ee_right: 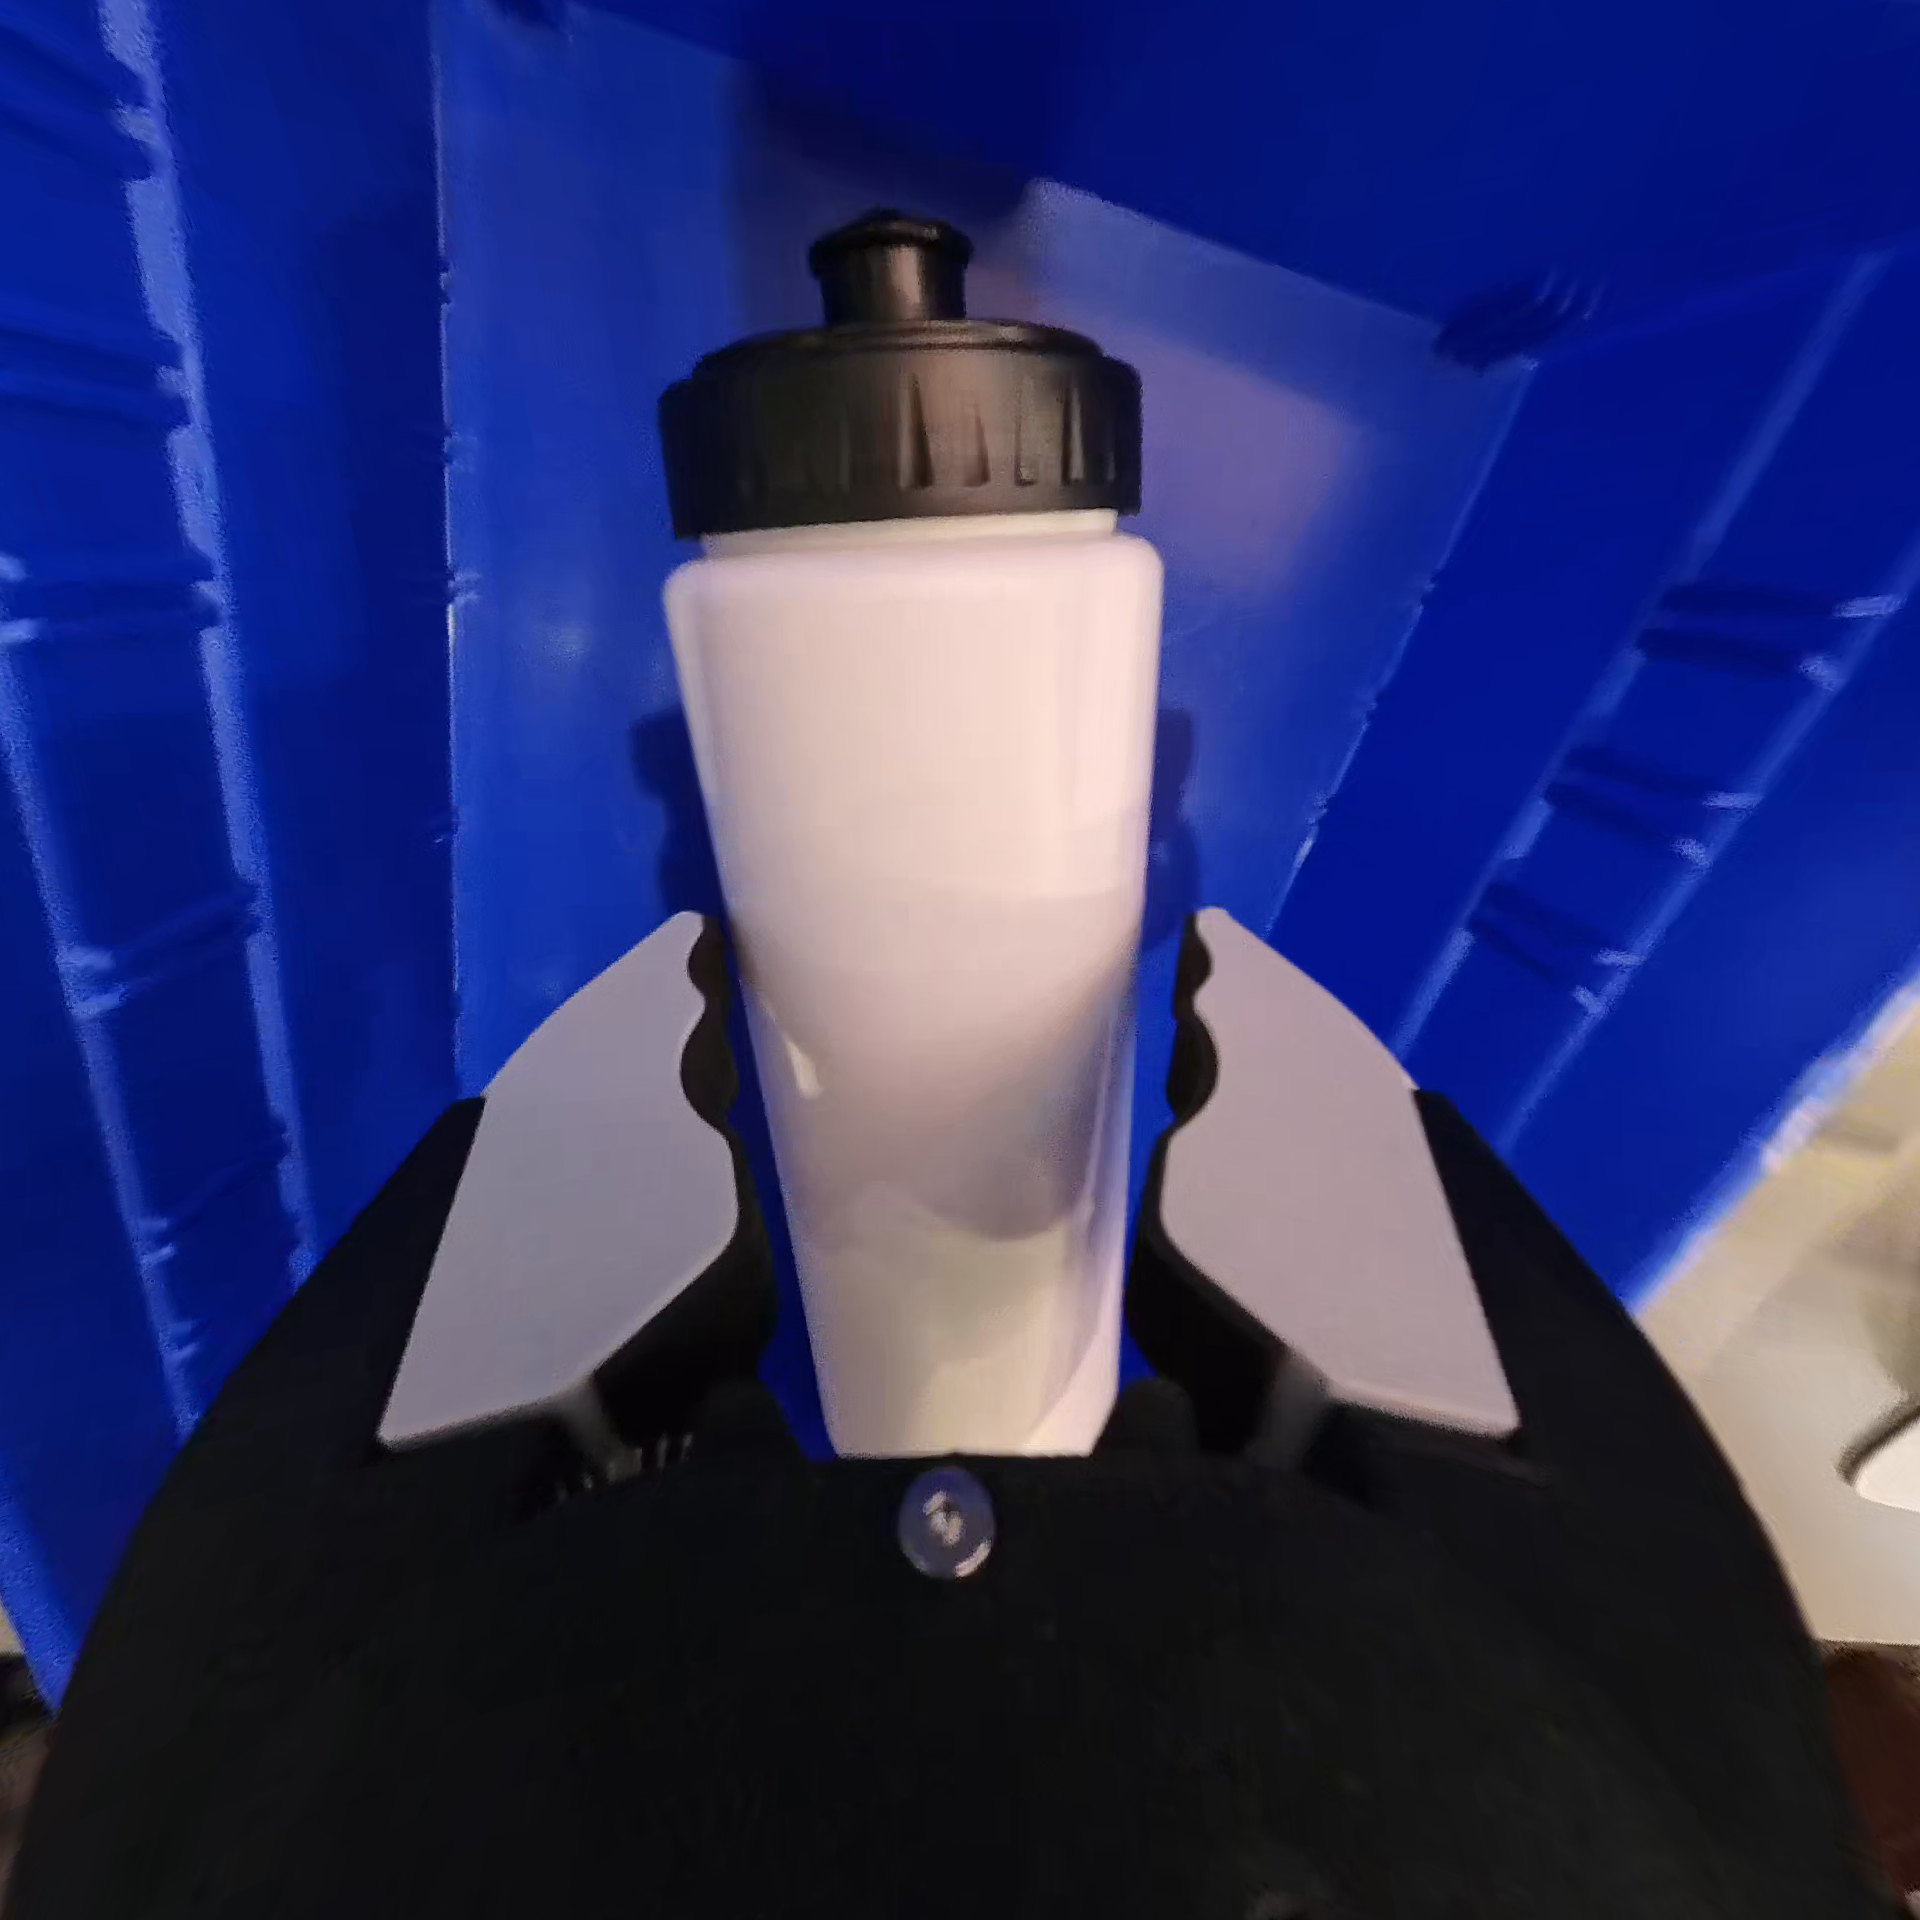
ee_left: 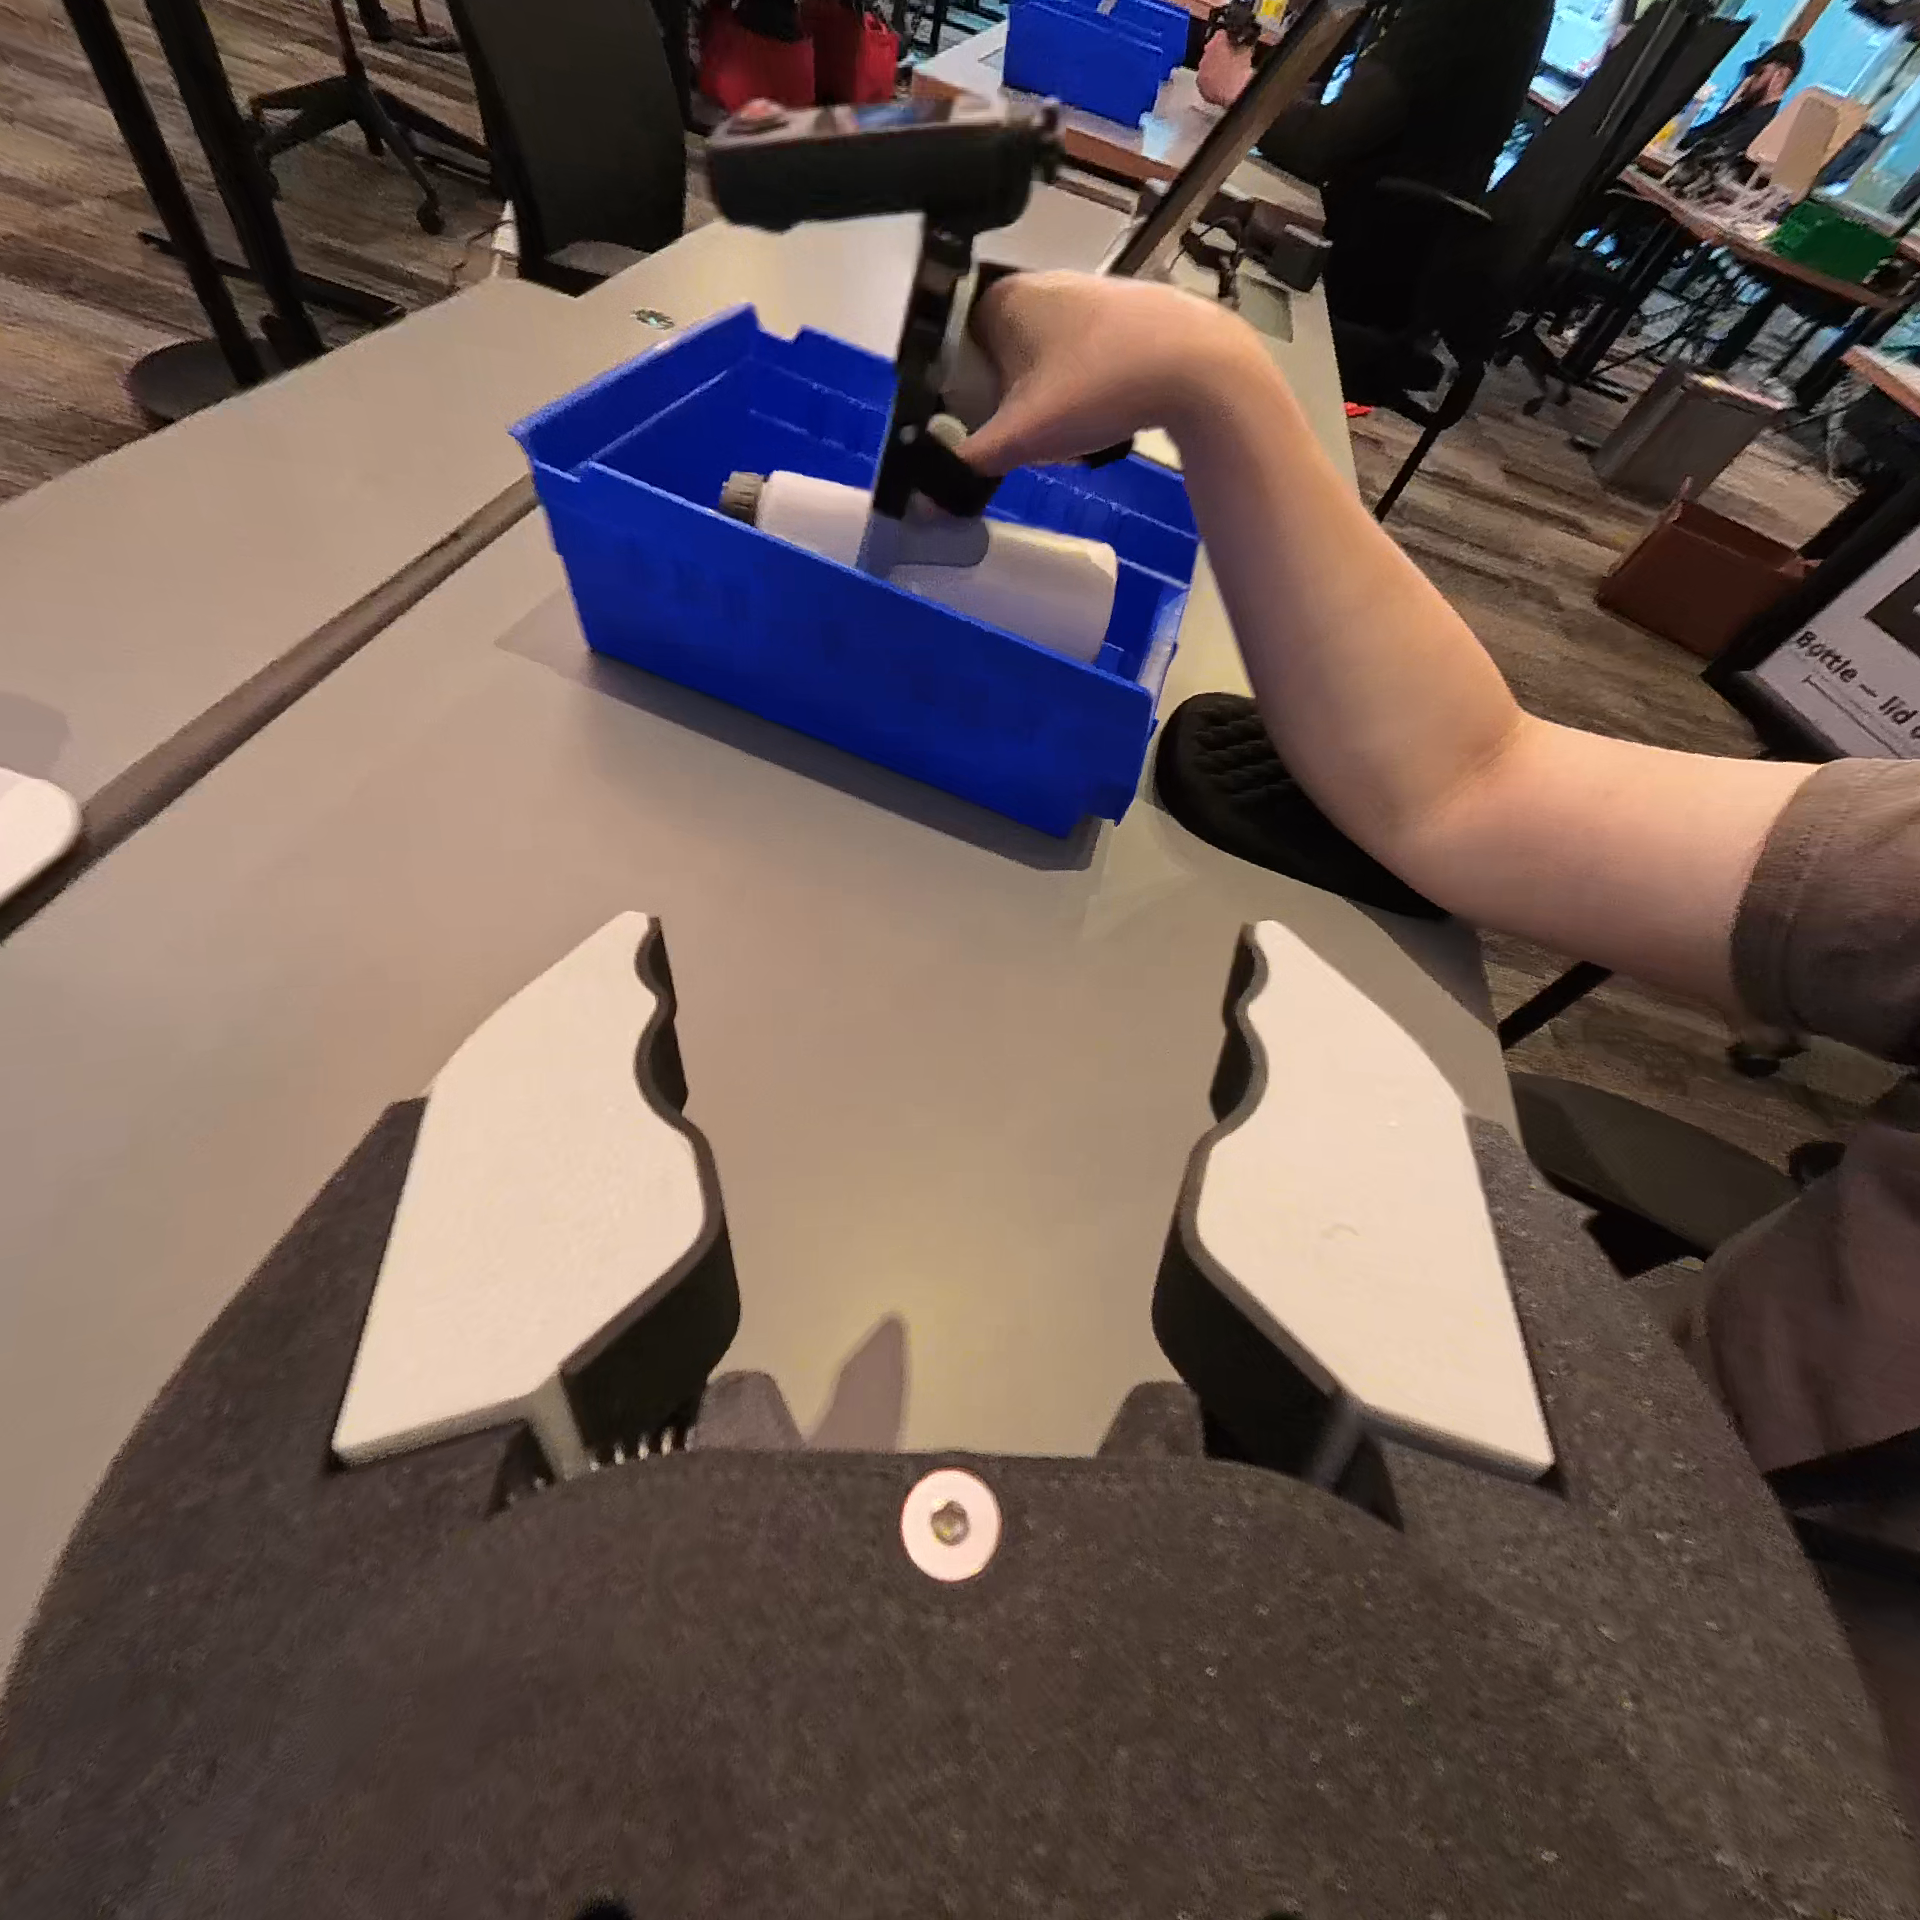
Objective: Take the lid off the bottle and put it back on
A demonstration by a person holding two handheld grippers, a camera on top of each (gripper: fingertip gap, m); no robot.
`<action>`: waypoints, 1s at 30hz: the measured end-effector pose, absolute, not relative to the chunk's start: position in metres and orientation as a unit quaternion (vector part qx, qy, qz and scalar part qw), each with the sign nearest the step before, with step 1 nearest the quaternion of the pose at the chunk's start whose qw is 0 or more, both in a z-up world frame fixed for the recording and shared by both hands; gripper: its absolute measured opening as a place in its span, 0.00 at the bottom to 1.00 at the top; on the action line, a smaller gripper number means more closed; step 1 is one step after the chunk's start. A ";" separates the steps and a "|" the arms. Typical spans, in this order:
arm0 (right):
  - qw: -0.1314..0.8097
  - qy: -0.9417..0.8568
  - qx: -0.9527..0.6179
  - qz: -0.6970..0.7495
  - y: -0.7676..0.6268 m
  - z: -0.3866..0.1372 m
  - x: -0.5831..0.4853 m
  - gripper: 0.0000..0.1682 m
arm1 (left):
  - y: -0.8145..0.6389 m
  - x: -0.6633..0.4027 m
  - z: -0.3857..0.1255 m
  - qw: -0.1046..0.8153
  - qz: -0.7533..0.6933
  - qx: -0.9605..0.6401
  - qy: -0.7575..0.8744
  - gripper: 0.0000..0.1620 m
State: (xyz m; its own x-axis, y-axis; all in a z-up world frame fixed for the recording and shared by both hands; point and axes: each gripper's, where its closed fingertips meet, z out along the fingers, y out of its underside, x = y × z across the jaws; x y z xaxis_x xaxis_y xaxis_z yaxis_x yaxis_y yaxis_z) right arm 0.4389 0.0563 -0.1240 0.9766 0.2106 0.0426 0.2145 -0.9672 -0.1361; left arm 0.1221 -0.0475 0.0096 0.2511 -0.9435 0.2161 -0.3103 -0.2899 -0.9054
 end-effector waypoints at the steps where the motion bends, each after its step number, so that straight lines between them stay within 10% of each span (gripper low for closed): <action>1: 0.090 -0.116 -0.989 -0.012 0.057 -0.113 0.437 0.54 | -0.043 0.116 0.015 0.397 -0.396 -0.692 0.455 0.59; 9: 0.397 -0.098 -0.909 -0.074 0.069 0.014 0.478 0.54 | 0.013 -0.059 0.103 0.567 -0.183 -0.760 0.259 0.61; 17: 0.192 -0.005 -0.981 -0.015 0.036 -0.083 0.547 0.47 | -0.004 -0.293 0.046 0.447 0.018 -0.894 -0.035 0.58; 23: 0.128 0.002 -0.991 0.047 0.034 -0.119 0.537 0.27 | -0.009 -0.313 -0.031 0.298 -0.021 -0.953 -0.050 0.53; 25: 0.106 -0.017 -0.990 0.089 0.031 -0.124 0.521 0.06 | -0.005 -0.309 -0.050 0.264 -0.032 -0.963 -0.038 0.51; 30: 0.084 -0.022 -0.994 0.062 0.029 -0.126 0.519 0.05 | -0.001 -0.299 -0.079 0.211 -0.064 -0.975 -0.026 0.39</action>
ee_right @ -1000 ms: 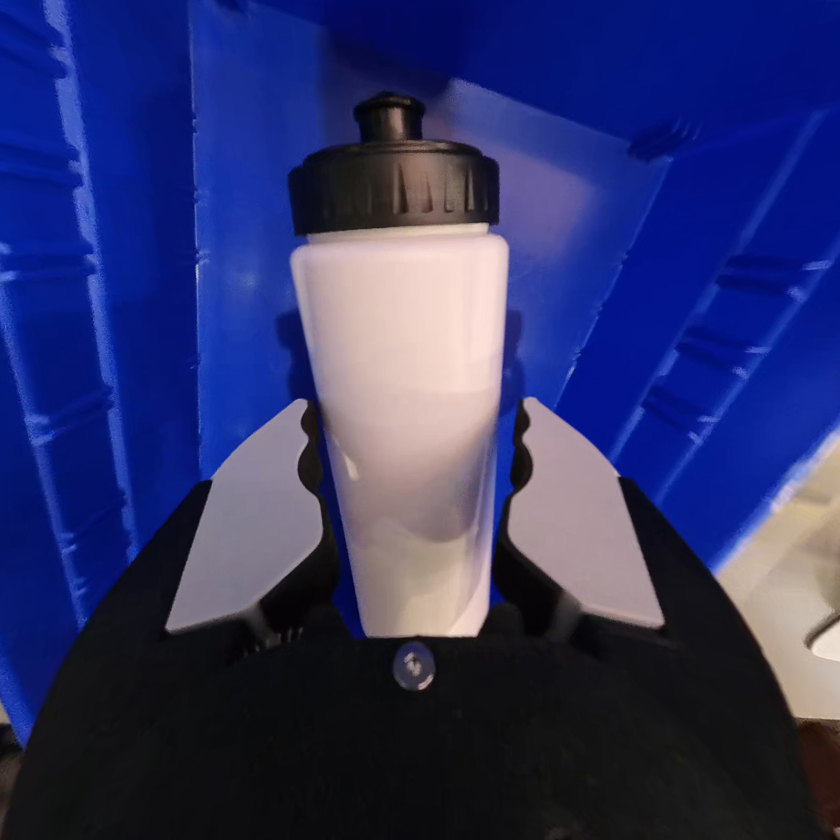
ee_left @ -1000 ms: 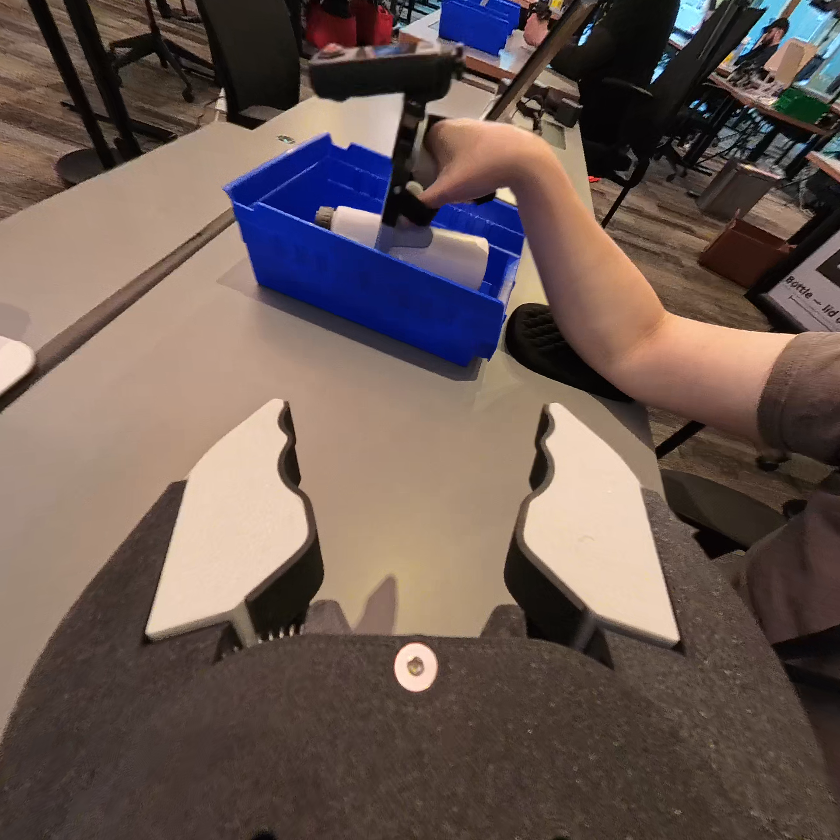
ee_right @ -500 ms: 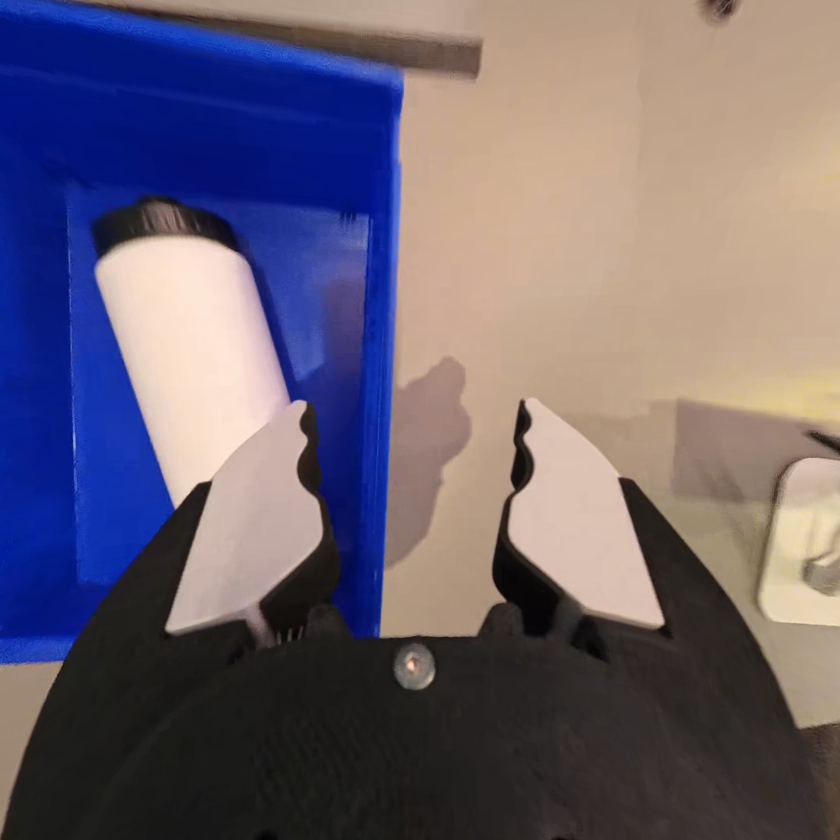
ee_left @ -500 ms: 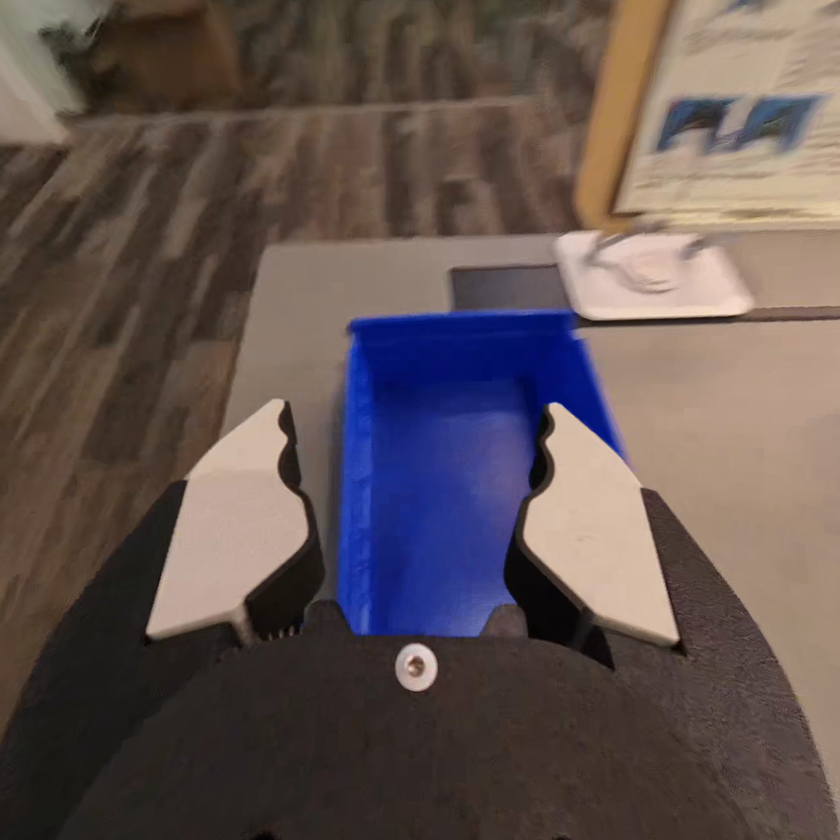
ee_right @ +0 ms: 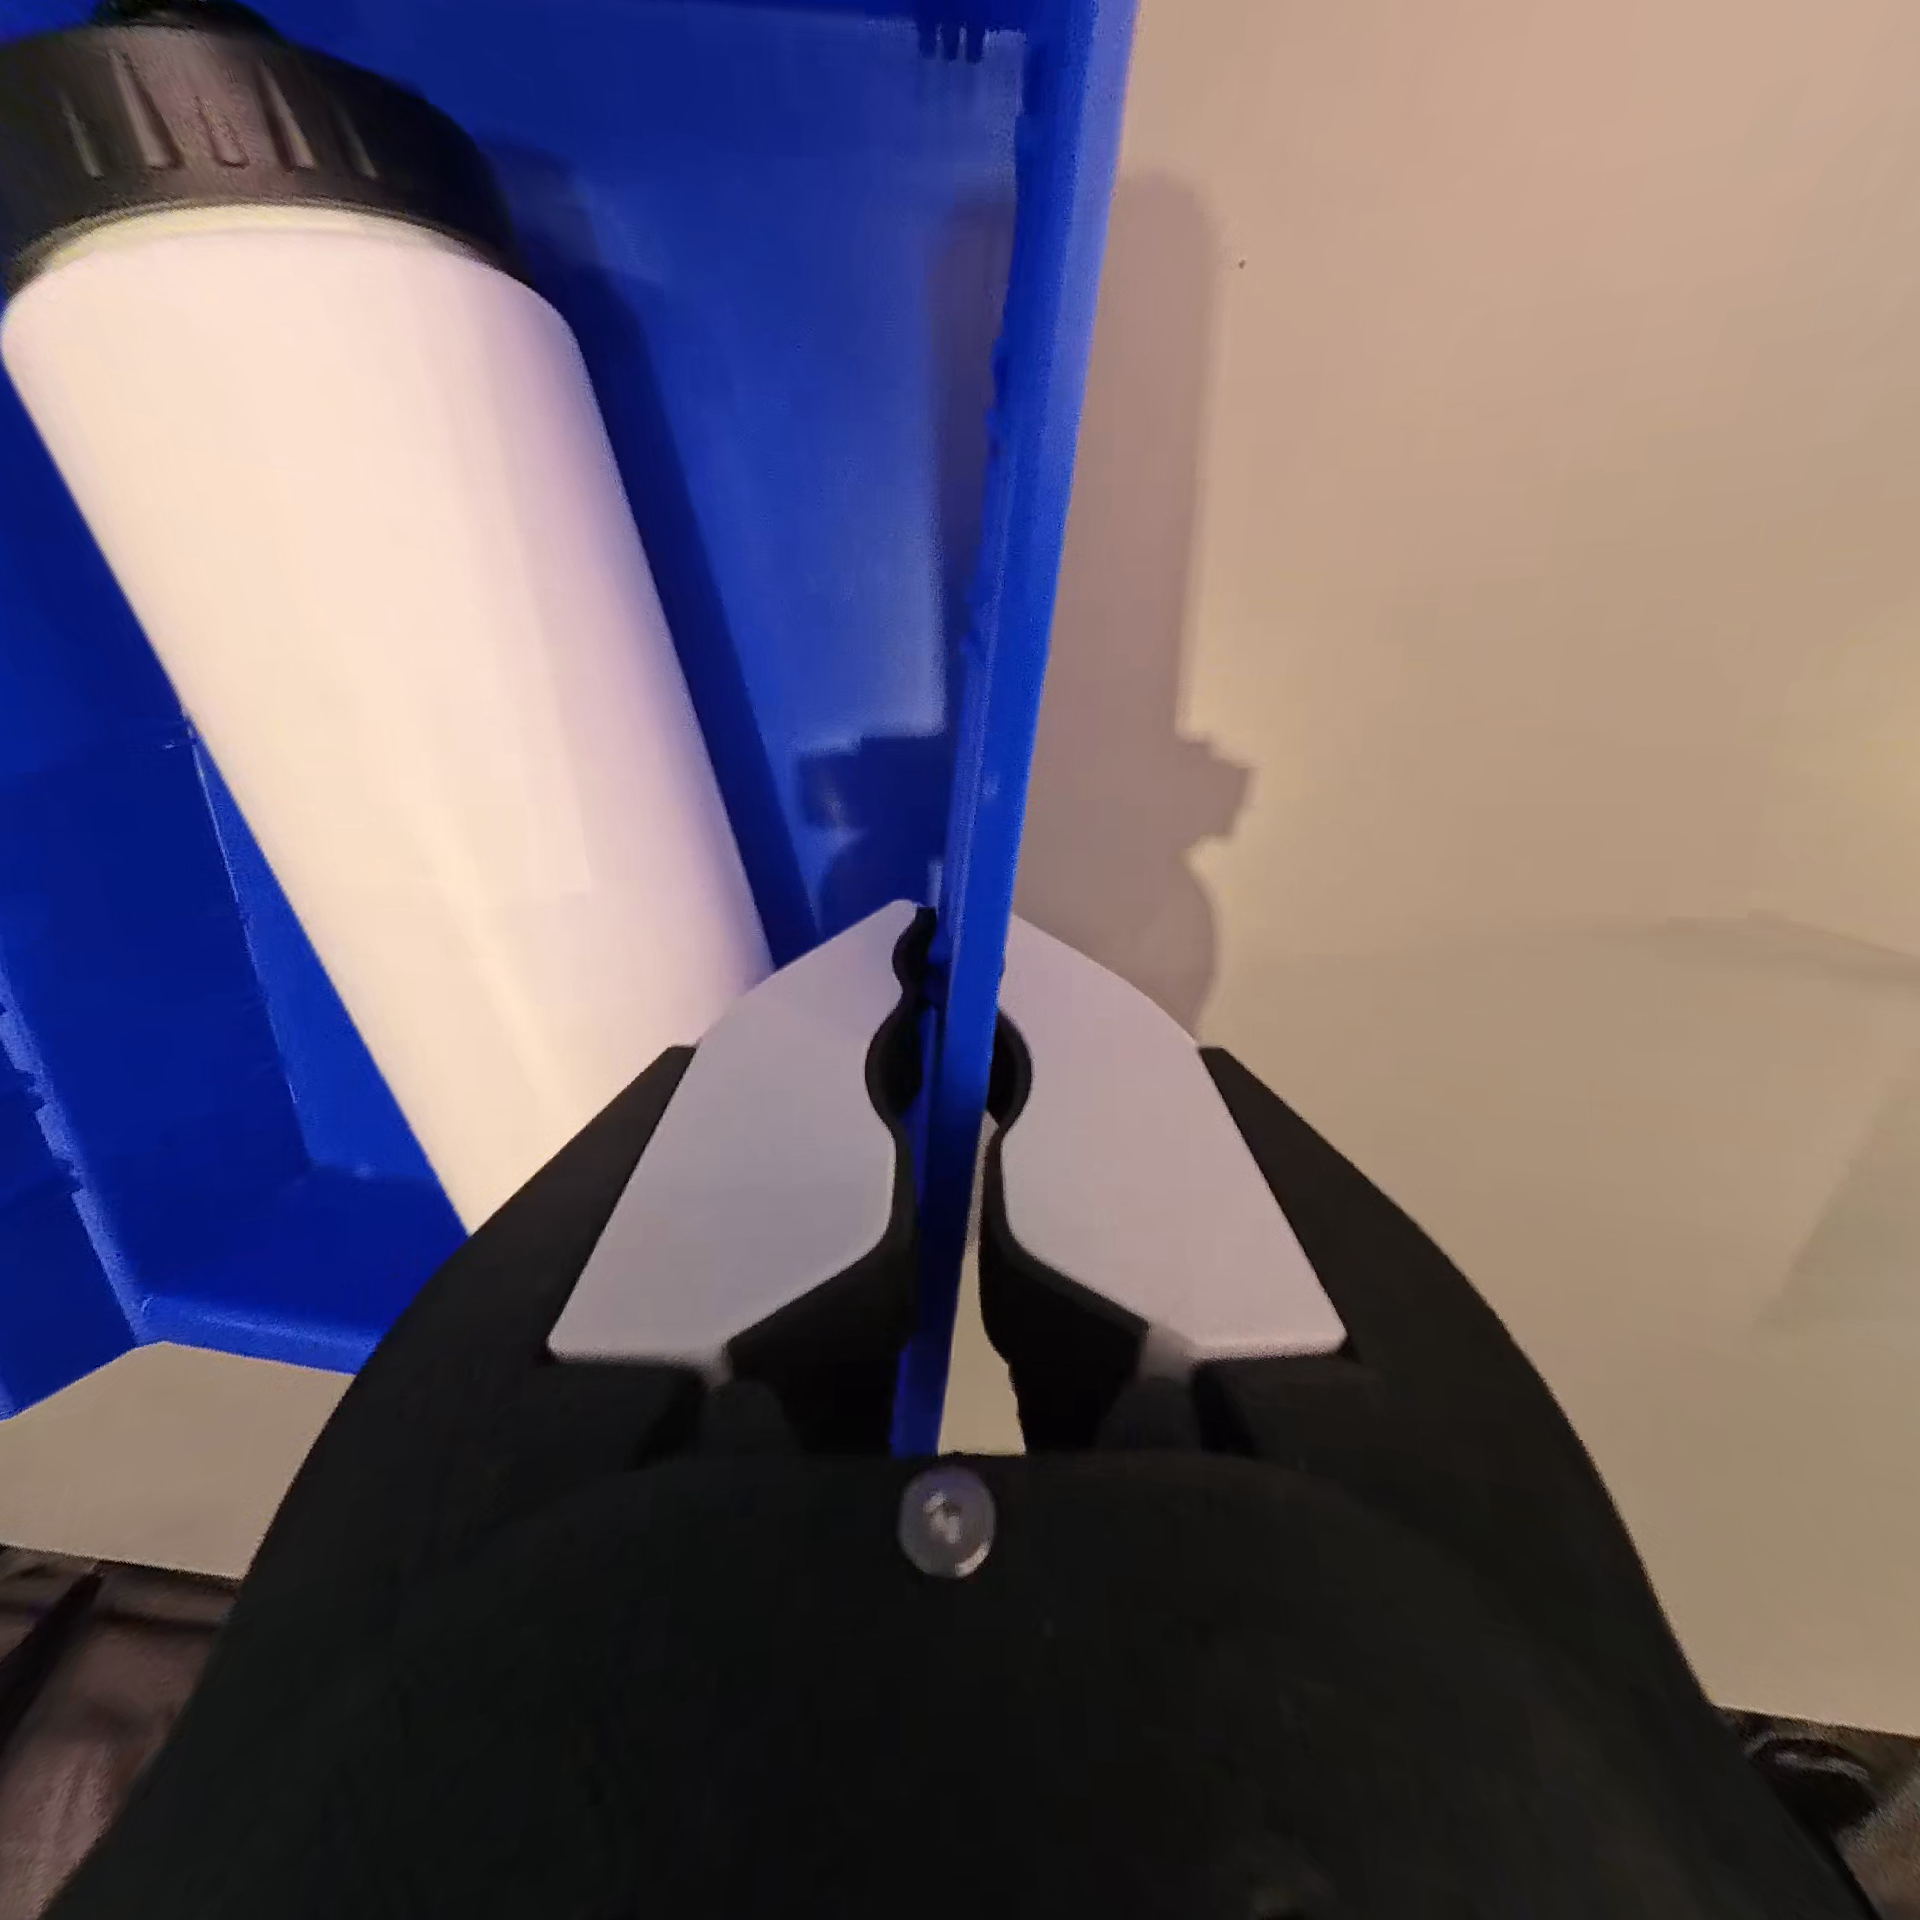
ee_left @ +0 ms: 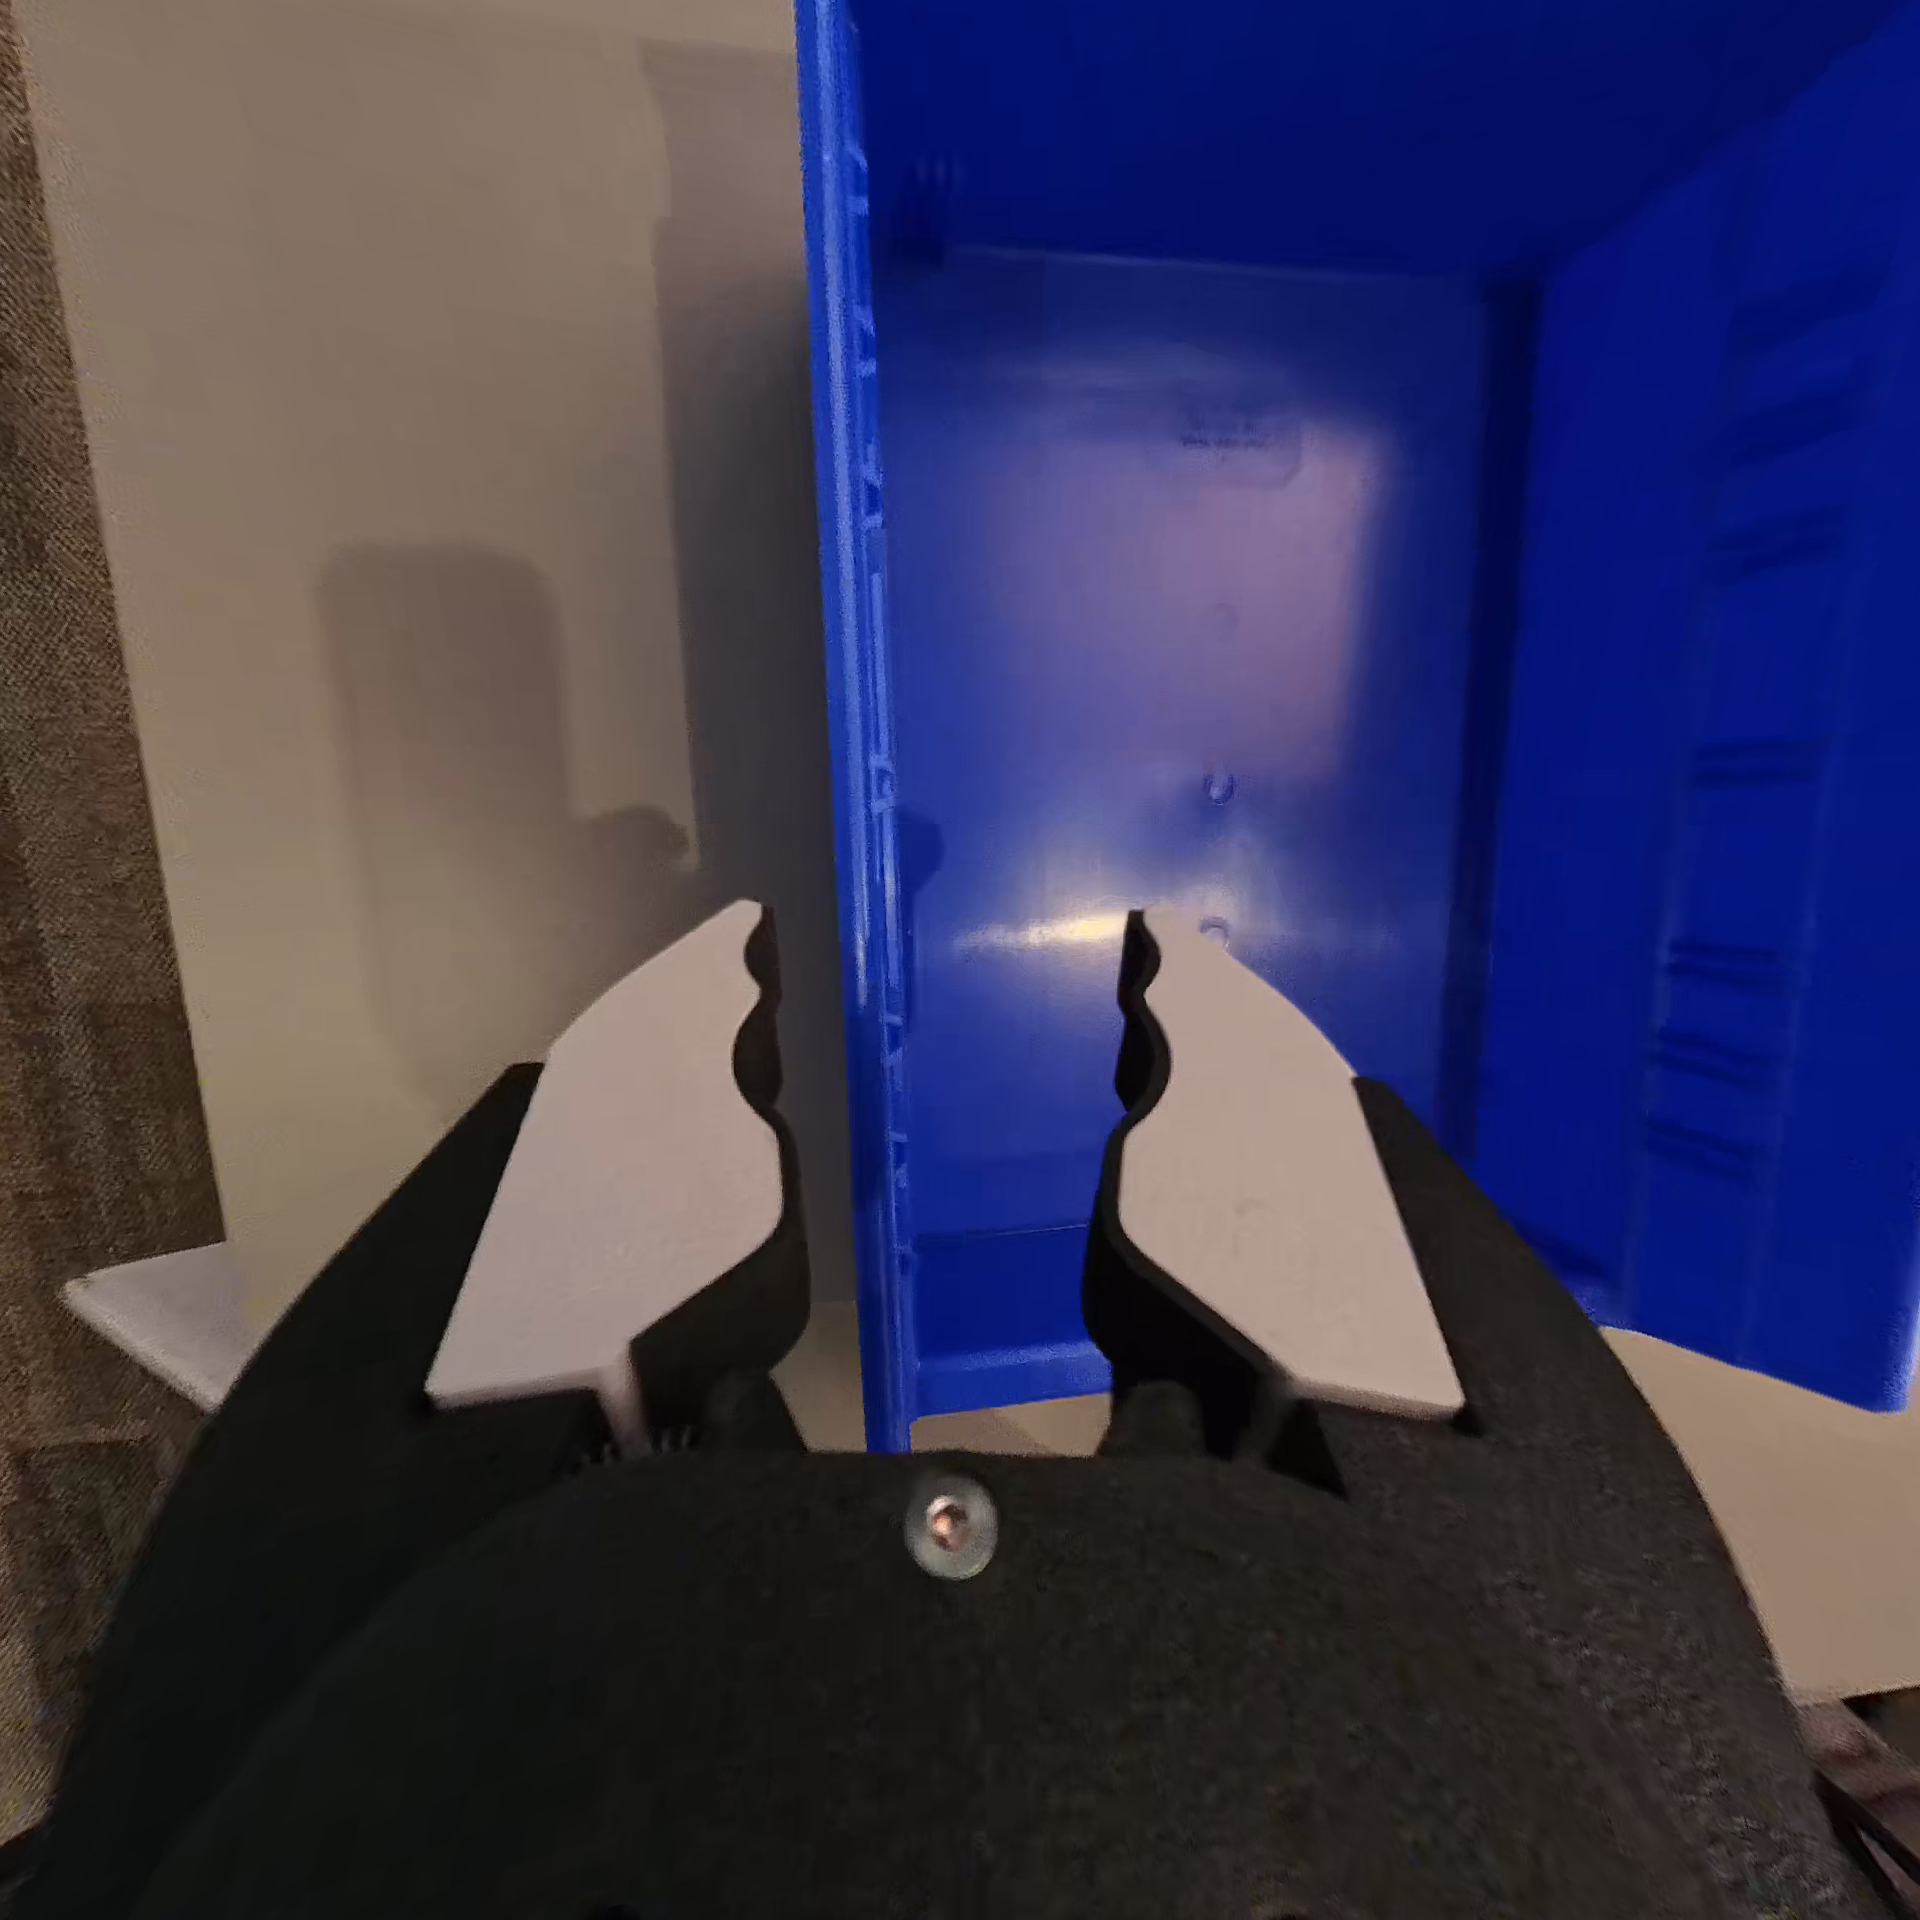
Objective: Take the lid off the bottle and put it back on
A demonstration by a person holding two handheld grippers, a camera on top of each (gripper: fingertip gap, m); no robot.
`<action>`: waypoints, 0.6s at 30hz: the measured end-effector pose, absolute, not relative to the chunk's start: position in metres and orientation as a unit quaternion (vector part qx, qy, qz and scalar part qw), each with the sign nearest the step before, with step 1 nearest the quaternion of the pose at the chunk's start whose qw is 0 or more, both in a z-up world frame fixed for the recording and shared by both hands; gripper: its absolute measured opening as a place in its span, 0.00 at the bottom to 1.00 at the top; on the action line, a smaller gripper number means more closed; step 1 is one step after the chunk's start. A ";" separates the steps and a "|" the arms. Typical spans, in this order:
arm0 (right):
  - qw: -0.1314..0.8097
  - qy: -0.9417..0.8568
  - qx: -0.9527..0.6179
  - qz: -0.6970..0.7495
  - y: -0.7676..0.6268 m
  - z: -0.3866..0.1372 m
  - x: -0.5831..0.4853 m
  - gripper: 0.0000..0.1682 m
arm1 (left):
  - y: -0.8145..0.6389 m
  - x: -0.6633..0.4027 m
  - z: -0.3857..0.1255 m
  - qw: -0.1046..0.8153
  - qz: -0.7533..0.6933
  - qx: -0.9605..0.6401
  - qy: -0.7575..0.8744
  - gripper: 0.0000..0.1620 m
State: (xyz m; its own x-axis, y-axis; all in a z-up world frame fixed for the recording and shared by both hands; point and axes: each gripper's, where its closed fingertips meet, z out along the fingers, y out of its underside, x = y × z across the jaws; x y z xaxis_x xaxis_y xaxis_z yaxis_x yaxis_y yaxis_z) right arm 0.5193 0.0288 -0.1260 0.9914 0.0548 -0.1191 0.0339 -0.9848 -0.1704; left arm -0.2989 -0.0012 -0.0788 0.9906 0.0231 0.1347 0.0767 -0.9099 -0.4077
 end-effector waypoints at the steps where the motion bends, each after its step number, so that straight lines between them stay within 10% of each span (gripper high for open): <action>1: 0.081 -0.021 -0.994 0.064 0.029 -0.126 0.516 0.05 | -0.002 -0.300 -0.083 0.200 -0.059 -0.978 -0.026 0.38; 18: 0.025 -0.058 -0.994 0.086 0.033 -0.125 0.395 0.04 | -0.018 -0.258 -0.116 0.061 -0.007 -0.996 0.062 0.07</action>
